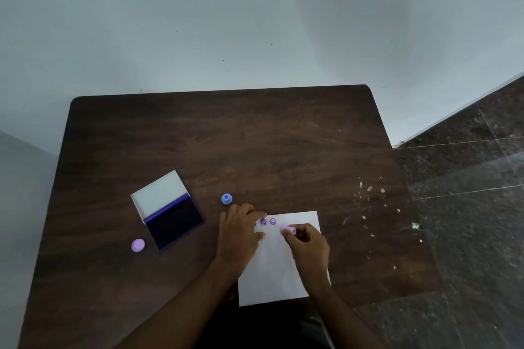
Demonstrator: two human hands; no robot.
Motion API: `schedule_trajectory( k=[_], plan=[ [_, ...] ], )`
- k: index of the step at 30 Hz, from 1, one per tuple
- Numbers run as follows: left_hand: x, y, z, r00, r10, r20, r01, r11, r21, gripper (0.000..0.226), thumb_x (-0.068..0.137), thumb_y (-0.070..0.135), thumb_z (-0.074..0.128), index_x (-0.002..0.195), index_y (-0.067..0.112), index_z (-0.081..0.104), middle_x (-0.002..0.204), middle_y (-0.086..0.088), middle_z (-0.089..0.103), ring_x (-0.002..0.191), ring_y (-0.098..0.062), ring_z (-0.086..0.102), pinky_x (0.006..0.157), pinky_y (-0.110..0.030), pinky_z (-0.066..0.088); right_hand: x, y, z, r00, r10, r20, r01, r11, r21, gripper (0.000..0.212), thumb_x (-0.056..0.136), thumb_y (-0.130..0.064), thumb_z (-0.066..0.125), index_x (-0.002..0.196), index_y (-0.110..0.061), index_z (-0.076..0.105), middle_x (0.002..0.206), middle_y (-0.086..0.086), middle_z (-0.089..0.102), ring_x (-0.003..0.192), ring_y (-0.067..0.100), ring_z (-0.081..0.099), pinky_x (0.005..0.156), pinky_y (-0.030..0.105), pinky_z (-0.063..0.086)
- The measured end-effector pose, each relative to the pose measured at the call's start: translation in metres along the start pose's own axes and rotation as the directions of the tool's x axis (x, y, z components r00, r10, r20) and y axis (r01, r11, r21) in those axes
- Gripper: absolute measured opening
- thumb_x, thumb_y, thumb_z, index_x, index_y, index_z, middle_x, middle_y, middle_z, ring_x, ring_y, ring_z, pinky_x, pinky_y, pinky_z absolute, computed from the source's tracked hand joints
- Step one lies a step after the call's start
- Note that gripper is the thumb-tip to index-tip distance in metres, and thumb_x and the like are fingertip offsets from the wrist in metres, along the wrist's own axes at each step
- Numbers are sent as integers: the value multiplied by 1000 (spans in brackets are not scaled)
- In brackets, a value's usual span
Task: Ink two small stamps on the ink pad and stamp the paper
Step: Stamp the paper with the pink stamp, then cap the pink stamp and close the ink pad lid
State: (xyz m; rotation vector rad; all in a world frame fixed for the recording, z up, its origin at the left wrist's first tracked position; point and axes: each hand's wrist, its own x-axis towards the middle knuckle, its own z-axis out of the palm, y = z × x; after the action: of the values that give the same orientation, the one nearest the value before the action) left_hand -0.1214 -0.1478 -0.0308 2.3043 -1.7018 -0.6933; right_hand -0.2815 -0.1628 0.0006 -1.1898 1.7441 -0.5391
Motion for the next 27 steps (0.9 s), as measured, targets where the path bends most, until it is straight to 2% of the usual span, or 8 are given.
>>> schedule_trajectory(
  k=[4,6,9,11,14,19,22,27],
  plan=[
    [-8,-3,-4,998,-43,-36,40,995,-91,50,74,56,71,117,33,63,120,11,64,106,-11,56,94,-25,34,-2,-7,2,991,59,118,-75,987,139,20,80,-34,75,94,-20,76,87,-8,76,70,15,71,59,15,54],
    [-14,-8,-8,993,-99,-62,89,985,-147,47,75,58,68,114,32,64,117,10,66,103,-11,57,92,-25,34,-4,-13,7,985,66,157,-99,971,217,21,81,-32,74,97,-19,76,87,-6,77,71,17,73,64,20,58],
    [-24,-24,-18,975,-221,17,219,949,-228,46,80,57,64,118,32,60,124,7,63,110,-12,55,98,-29,36,-5,-23,17,974,127,190,-185,924,333,16,83,-26,72,94,-14,77,86,5,77,76,23,72,69,28,60],
    [-34,-39,-22,967,-253,39,254,931,-262,45,82,51,64,122,31,55,128,3,57,116,-17,53,101,-33,37,-8,-33,25,952,145,271,-252,873,418,14,83,-22,73,91,-12,78,86,10,77,78,25,72,71,32,60],
    [-52,-60,-32,936,-347,-58,312,894,-323,35,88,35,65,119,22,58,126,-3,59,112,-17,53,98,-29,35,-13,-45,37,914,93,396,-294,824,485,15,84,-15,71,96,-7,77,90,16,75,76,26,71,71,33,60],
    [-71,-86,-60,905,-375,-202,283,883,-374,29,90,32,62,117,22,64,119,2,65,109,-14,57,95,-28,40,-23,-63,58,872,72,484,-345,790,506,15,85,-11,69,97,-4,75,93,19,74,79,29,71,69,33,61],
    [-82,-100,-73,871,-372,-322,244,895,-374,25,87,29,67,112,24,67,110,5,69,100,-10,61,91,-24,39,-28,-74,74,844,60,533,-370,785,498,17,85,-10,67,98,-1,73,93,22,72,75,28,68,66,33,60],
    [-96,-136,-81,823,-449,-348,317,871,-374,27,86,30,68,112,21,68,111,2,67,101,-14,59,90,-32,46,-38,-90,105,805,78,588,-409,791,454,16,87,-11,65,95,0,74,85,19,72,71,24,68,64,32,59]
  ],
)
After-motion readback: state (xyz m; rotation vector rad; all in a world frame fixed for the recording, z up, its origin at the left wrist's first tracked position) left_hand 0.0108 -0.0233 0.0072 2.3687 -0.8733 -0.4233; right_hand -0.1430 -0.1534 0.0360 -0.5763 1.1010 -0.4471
